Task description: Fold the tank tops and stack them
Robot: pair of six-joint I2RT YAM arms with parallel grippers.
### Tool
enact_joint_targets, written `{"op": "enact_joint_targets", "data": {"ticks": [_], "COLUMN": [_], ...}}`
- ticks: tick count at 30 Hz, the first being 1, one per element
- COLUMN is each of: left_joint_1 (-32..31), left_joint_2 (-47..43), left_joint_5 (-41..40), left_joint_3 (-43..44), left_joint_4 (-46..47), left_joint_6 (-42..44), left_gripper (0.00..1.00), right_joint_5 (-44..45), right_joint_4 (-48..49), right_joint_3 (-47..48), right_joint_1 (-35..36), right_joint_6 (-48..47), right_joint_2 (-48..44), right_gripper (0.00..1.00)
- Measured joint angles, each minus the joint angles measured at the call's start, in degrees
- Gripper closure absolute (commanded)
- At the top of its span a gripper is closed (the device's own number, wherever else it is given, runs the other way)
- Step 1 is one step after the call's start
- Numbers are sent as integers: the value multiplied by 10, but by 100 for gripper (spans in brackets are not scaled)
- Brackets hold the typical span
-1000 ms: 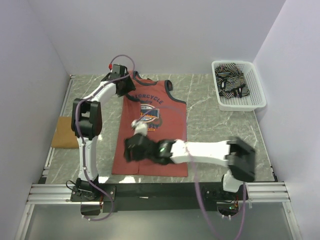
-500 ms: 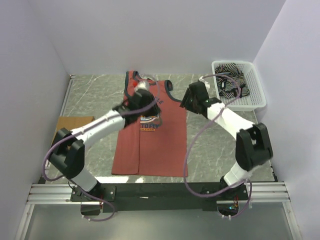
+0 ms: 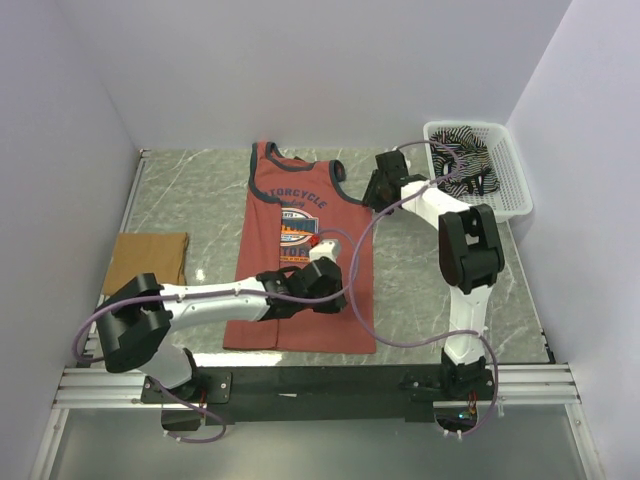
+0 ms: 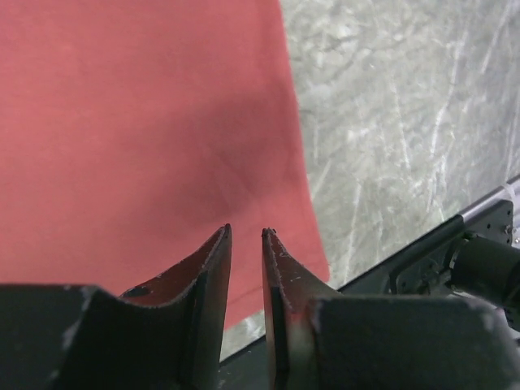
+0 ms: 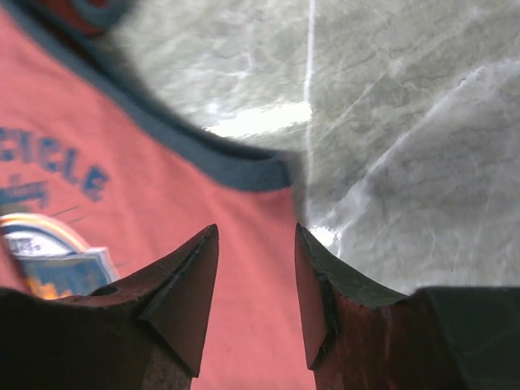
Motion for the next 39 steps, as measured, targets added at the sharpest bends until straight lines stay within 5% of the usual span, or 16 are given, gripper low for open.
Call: {"op": "enact_joint_targets", "data": {"ticks": [6, 16, 25, 39], "left_joint_1": [-47, -110, -162, -238], "left_joint_2": [23, 105, 149, 240], "left_joint_5": [-23, -27, -37, -139], "left_joint_3": [16, 61, 93, 208], "left_joint_4": [5, 10, 13, -165], "left_joint_6": [-4, 0, 8, -33], "left_gripper": [68, 61, 61, 70], "right_joint_5": [1, -5, -16, -19], "right_joint_4": [-18, -8, 37, 43], "right_joint_3": [21, 26, -65, -130], "right_joint_1": [-4, -20, -28, -33], "right_joint_6": [-9, -6, 11, 23], "right_joint_2": [58, 70, 16, -31], "right_gripper": [58, 100, 100, 100]}}
